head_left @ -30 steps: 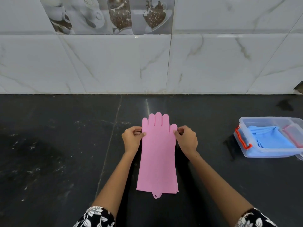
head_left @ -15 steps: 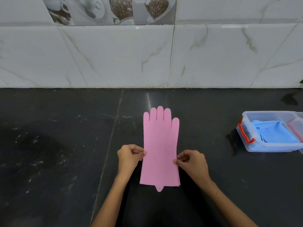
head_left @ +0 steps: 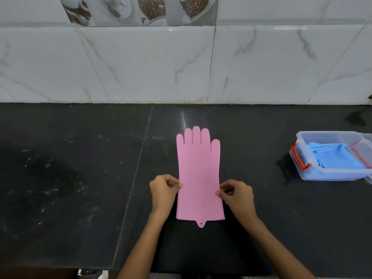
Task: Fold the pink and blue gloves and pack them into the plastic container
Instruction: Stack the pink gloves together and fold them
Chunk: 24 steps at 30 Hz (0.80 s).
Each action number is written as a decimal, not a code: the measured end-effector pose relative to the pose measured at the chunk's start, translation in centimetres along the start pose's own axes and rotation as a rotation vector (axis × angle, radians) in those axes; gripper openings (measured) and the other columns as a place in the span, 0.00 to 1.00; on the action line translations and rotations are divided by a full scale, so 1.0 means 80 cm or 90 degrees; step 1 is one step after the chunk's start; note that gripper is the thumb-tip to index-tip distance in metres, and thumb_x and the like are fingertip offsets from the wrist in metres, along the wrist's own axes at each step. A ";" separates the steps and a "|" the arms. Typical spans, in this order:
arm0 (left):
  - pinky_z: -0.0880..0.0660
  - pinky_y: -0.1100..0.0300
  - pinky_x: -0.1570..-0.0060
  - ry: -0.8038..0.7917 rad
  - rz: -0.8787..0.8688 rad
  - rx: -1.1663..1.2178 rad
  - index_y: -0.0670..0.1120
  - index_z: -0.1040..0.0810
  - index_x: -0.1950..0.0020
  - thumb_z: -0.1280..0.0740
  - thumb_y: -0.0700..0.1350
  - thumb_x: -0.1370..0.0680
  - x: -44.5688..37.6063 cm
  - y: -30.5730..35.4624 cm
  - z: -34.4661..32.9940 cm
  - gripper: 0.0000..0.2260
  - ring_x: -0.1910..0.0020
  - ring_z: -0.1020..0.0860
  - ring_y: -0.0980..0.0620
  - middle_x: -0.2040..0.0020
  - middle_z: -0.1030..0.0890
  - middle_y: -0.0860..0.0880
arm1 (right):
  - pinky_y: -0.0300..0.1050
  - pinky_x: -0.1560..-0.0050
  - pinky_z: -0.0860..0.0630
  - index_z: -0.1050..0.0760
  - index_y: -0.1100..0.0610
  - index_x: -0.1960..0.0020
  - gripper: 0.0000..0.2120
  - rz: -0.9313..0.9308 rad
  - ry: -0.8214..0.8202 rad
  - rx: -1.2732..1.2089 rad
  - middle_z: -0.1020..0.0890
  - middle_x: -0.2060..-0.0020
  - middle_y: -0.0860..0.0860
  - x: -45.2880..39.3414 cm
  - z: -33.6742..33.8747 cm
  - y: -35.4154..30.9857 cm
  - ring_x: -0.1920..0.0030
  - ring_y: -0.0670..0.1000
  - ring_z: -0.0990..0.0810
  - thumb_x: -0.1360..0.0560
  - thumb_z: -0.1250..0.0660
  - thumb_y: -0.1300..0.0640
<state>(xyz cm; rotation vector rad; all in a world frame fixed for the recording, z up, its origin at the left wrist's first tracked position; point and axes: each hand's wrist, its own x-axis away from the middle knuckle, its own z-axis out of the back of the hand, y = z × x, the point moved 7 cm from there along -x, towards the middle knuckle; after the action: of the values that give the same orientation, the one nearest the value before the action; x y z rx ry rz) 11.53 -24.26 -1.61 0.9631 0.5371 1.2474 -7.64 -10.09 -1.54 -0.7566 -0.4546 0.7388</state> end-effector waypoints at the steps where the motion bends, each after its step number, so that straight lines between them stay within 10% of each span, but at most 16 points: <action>1: 0.20 0.60 0.58 -0.006 -0.002 0.000 0.44 0.17 0.62 0.24 0.36 0.31 0.001 0.000 0.000 0.04 0.64 0.19 0.54 0.65 0.18 0.49 | 0.42 0.53 0.19 0.19 0.57 0.53 0.07 -0.001 -0.004 -0.006 0.17 0.60 0.48 0.001 0.002 0.003 0.60 0.43 0.20 0.31 0.26 0.59; 9: 0.20 0.56 0.56 -0.032 -0.292 -0.122 0.44 0.17 0.53 0.30 0.42 0.25 0.015 0.030 0.006 0.04 0.59 0.19 0.55 0.57 0.17 0.50 | 0.40 0.53 0.20 0.19 0.53 0.51 0.08 0.200 -0.009 0.066 0.18 0.54 0.45 -0.011 0.023 -0.018 0.56 0.43 0.19 0.29 0.27 0.60; 13: 0.32 0.58 0.31 -0.134 -0.488 -0.243 0.44 0.22 0.37 0.35 0.37 0.22 0.013 0.048 -0.008 0.14 0.38 0.23 0.53 0.38 0.20 0.49 | 0.35 0.44 0.24 0.19 0.55 0.46 0.16 0.324 -0.126 0.090 0.17 0.47 0.48 -0.033 0.008 -0.043 0.46 0.44 0.20 0.29 0.34 0.71; 19: 0.48 0.62 0.25 -0.273 -0.466 -0.314 0.46 0.29 0.31 0.41 0.31 0.24 -0.011 0.015 -0.009 0.23 0.29 0.34 0.59 0.30 0.29 0.53 | 0.39 0.42 0.29 0.20 0.51 0.43 0.20 0.321 -0.233 0.115 0.25 0.55 0.29 -0.053 0.000 -0.017 0.56 0.30 0.24 0.28 0.33 0.70; 24: 0.43 0.59 0.27 -0.265 -0.567 -0.321 0.44 0.23 0.36 0.34 0.39 0.22 -0.017 0.023 -0.011 0.15 0.30 0.31 0.52 0.35 0.24 0.50 | 0.39 0.29 0.38 0.20 0.48 0.43 0.18 0.317 -0.267 0.081 0.20 0.44 0.39 -0.061 -0.001 -0.010 0.43 0.34 0.23 0.29 0.29 0.65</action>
<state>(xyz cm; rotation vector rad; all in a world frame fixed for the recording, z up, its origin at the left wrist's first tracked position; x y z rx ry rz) 9.47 -25.27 -0.69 0.4292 0.2395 0.3230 -10.50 -14.15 -1.56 -0.5967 -0.5979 1.3944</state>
